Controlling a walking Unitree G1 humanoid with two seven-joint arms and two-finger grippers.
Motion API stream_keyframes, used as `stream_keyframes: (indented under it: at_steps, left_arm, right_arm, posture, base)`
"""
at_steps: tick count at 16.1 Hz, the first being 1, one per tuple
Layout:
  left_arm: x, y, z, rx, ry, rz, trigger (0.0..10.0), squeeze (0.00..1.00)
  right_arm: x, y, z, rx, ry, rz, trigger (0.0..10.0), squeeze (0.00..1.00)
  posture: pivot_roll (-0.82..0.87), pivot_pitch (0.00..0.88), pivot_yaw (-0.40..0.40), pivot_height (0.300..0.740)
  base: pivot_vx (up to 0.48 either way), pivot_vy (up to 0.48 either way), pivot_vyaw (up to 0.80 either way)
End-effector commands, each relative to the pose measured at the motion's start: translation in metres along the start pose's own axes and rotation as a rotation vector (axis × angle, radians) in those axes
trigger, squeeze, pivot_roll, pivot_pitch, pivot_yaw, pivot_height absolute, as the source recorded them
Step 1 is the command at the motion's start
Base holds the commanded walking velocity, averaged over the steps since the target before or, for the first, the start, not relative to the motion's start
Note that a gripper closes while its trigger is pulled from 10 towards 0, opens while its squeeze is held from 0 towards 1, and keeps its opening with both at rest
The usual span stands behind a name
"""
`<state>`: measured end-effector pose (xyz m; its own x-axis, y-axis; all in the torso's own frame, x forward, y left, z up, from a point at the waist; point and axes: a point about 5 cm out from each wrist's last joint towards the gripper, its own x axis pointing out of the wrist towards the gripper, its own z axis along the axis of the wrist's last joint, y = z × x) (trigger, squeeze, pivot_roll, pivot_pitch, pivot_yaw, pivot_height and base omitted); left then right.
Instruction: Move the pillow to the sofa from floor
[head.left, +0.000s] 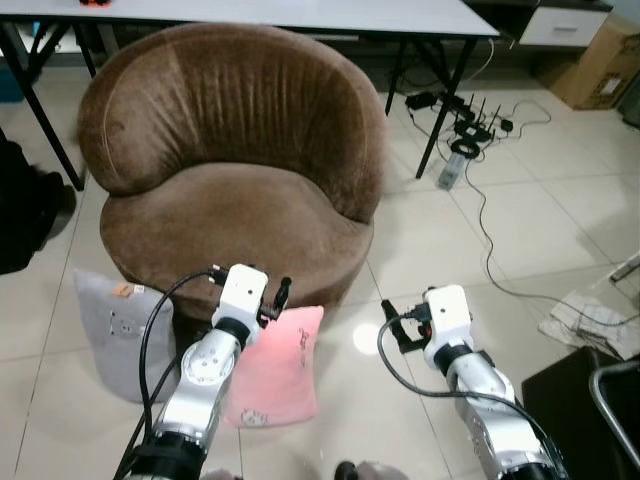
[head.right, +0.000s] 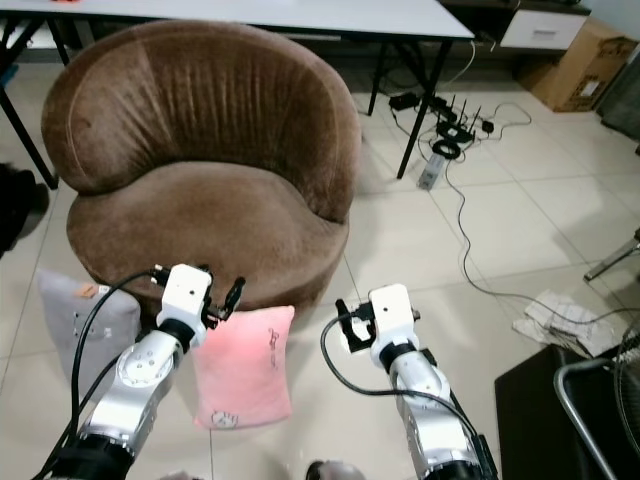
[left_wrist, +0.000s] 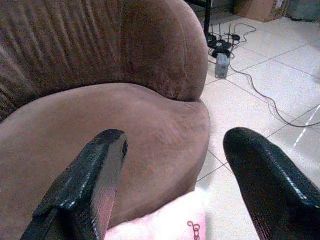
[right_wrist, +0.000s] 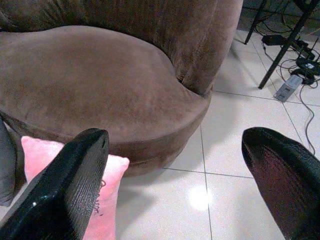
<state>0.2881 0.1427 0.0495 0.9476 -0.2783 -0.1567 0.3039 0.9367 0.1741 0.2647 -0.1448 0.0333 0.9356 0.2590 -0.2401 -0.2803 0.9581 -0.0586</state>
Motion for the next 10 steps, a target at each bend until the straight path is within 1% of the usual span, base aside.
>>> stream_keyframes:
  at_steps: [1,6,10]
  left_arm:
    - [0.0017,-0.0029,0.0040,0.002,-0.015,-0.009,10.0,0.00]
    - [0.0018,-0.0059,0.0026,0.010,-0.003,-0.025,10.0,0.00]
    - [0.0023,-0.0074,-0.0002,0.015,0.016,-0.026,10.0,0.00]
  right_arm:
    - [0.0012,-0.0027,0.0010,-0.009,-0.003,0.002,10.0,0.00]
    - [-0.0009,-0.0010,-0.0007,-0.007,0.000,0.012,10.0,0.00]
    - [-0.0027,0.0000,-0.0002,-0.011,0.000,0.018,10.0,0.00]
  posture:
    - [-0.08,0.081,-0.103,0.740]
    - [-0.08,0.086,-0.102,0.740]
    - [-0.08,0.087,-0.104,0.740]
  base:
    - [0.439,0.000,0.00]
    - [0.442,0.000,0.00]
    - [0.000,0.000,0.00]
